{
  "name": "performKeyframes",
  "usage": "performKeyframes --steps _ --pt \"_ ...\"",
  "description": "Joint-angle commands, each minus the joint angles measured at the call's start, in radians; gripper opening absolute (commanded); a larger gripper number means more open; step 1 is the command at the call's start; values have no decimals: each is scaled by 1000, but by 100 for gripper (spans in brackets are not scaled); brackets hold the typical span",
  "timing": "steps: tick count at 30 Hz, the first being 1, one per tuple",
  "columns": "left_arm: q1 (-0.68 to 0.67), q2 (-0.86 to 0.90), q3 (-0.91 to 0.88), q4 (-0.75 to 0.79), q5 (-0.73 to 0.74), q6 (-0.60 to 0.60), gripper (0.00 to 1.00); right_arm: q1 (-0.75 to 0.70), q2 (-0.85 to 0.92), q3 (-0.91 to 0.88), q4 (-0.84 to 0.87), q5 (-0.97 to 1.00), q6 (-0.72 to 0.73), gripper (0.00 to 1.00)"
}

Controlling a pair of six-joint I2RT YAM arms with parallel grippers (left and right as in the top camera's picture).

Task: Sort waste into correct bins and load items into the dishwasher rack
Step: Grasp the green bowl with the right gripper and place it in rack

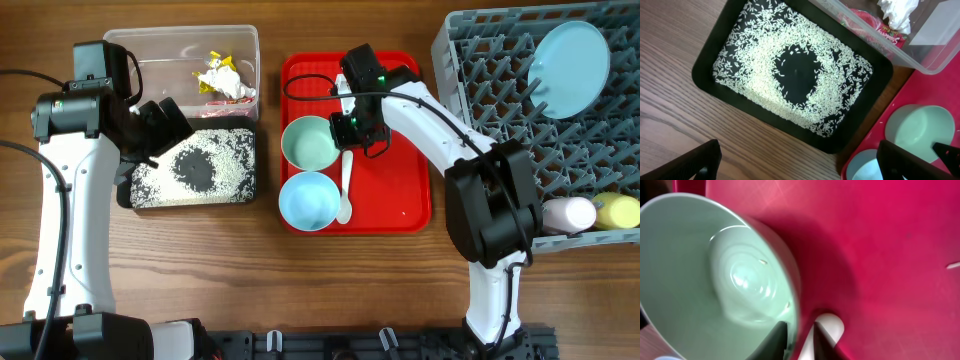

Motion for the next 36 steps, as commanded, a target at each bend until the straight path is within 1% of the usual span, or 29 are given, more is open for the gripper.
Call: performKeyframes --steps 1,3,5,6,7,9,10,11,13,15,17,18,20,27,32,36 --pt "5 4 -3 4 8 -2 100 -18 12 -5 16 -2 7 4" --pt "5 4 -3 4 8 -2 100 -64 -40 -2 3 65 8 4" --pt "5 4 -3 4 8 -2 100 -117 -135 13 -16 235 7 4" --pt "5 4 -3 4 8 -2 100 -148 -201 18 -16 372 4 4" --pt "5 4 -3 4 8 -2 100 -167 -288 18 -17 580 4 4" --pt "5 4 -3 4 8 -2 100 -190 -394 18 21 993 -6 4" --pt "5 4 -3 4 8 -2 100 -197 -420 18 80 1115 -82 4" --pt "5 4 -3 4 8 -2 100 -197 -425 18 146 1187 -177 4" --pt "5 4 -3 4 8 -2 100 -221 -406 17 274 1282 -314 4" --pt "5 4 -3 4 8 -2 100 -274 -346 11 425 1286 -531 4" --pt "5 4 -3 4 8 -2 100 -299 -297 6 435 1307 -629 4" --pt "5 4 -3 4 8 -2 100 -302 -267 6 436 1351 -659 4" --pt "5 4 -3 4 8 -2 100 -302 -239 6 443 1381 -700 4" --pt "5 4 -3 4 8 -2 100 -304 -169 5 472 1350 -765 4" --pt "5 4 -3 4 8 -2 100 -311 -89 5 599 1368 -912 4" --pt "5 4 -3 4 8 -2 100 -310 -57 5 694 1396 -964 4"
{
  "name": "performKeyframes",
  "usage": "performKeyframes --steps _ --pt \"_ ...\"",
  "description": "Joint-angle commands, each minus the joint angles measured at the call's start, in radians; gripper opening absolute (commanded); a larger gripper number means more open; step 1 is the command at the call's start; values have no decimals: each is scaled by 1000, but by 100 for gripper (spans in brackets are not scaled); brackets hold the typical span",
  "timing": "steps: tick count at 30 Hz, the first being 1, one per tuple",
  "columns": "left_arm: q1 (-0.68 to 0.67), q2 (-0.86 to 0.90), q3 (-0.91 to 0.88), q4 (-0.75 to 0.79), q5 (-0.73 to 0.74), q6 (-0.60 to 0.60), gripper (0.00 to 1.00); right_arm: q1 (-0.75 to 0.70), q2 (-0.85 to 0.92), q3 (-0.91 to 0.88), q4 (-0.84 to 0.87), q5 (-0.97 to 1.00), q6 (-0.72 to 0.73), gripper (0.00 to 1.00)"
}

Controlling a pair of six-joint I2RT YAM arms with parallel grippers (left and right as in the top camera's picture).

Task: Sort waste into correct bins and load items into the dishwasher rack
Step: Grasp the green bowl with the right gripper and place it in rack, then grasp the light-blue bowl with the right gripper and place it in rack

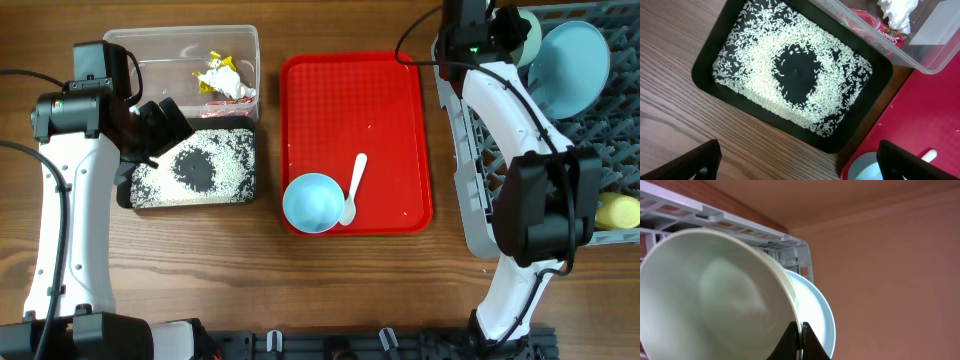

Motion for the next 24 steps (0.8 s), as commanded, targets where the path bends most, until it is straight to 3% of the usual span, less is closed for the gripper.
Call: performKeyframes --steps 1,11,19,21,22,24 --pt "5 4 -3 3 8 -2 100 -4 32 2 24 41 -48 4" --pt "5 4 -3 3 8 -2 100 9 47 1 18 31 -19 4" --pt "5 4 -3 3 8 -2 100 27 47 1 -88 -33 57 7" --pt "5 4 -3 3 8 -2 100 52 47 1 -84 14 56 33" --pt "5 4 -3 3 8 -2 100 72 47 1 -56 47 56 54" --pt "5 4 -3 3 8 -2 100 112 47 1 13 87 43 72"
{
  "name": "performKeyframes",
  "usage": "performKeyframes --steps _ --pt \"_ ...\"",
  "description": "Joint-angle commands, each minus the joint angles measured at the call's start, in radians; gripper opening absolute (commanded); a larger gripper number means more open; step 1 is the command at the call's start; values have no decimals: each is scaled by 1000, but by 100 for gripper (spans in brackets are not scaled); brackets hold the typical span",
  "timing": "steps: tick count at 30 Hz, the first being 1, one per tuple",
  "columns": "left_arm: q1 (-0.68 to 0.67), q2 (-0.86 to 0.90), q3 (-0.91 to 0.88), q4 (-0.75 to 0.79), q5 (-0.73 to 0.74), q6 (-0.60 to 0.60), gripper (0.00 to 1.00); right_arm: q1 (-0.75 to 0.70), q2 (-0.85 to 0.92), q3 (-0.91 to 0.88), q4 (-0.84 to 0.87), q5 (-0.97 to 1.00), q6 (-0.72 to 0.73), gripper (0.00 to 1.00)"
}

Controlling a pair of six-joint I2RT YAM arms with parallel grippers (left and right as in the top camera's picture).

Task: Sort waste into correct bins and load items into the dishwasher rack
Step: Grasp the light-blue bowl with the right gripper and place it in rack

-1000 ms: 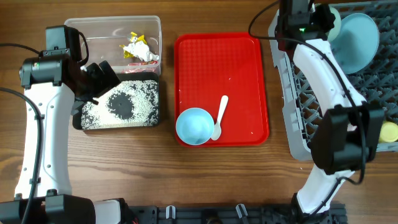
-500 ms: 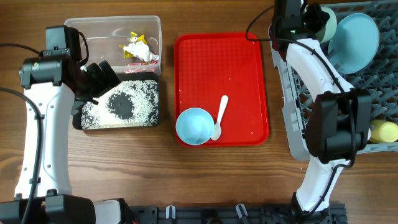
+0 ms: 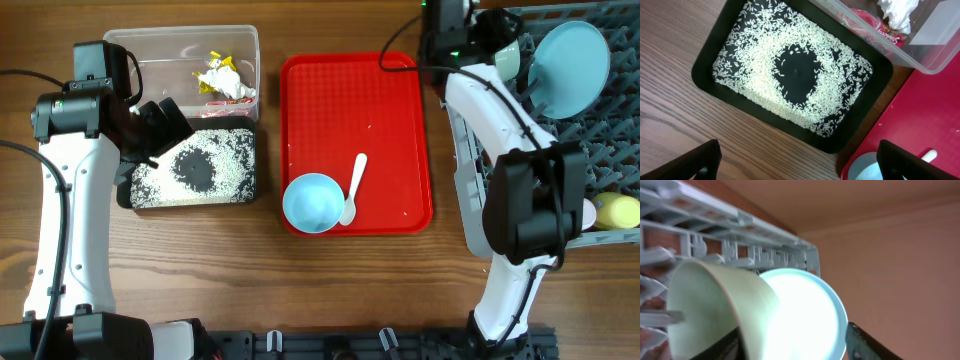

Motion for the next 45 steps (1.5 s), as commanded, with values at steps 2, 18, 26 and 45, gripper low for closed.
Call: performKeyframes --steps 2,18,26,45 --pt "5 4 -3 3 8 -2 100 105 20 3 122 81 -93 80" --pt "5 4 -3 3 8 -2 100 340 20 2 296 119 3 92" --pt "5 4 -3 3 8 -2 100 423 -56 40 -620 -1103 838 75" --pt "5 4 -3 3 8 -2 100 409 -69 -150 -842 -1236 885 4"
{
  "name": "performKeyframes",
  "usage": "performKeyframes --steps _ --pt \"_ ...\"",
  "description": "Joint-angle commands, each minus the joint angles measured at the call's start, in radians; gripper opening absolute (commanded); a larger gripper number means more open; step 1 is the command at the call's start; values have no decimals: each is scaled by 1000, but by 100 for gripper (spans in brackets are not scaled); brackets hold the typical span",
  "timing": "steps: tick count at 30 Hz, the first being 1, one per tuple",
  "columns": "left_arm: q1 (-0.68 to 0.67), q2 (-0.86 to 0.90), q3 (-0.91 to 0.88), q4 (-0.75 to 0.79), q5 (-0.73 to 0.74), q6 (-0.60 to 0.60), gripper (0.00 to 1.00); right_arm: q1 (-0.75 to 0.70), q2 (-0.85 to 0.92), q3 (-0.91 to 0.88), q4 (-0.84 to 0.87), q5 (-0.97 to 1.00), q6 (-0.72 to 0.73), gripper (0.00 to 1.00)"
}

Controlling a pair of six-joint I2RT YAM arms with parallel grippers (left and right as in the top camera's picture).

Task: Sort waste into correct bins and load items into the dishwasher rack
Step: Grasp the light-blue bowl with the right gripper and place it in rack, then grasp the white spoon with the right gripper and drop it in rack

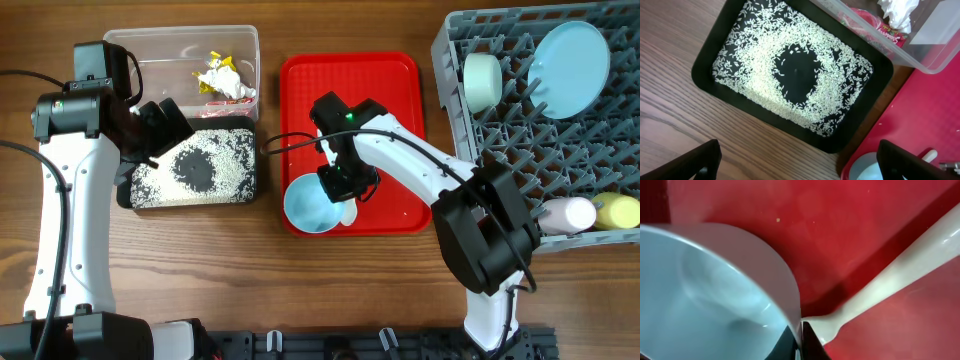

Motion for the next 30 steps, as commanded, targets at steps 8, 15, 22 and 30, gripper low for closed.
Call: performKeyframes --steps 8,15,22,30 --pt "5 4 -1 3 8 -2 100 -126 -375 185 -117 968 131 4" --pt "5 4 -1 3 8 -2 100 -383 -399 126 -123 1386 131 4" --pt "5 4 -1 3 8 -2 100 -480 -351 -11 -66 1321 127 4" --pt "5 4 -1 3 8 -2 100 -480 -252 -93 14 1302 128 4"
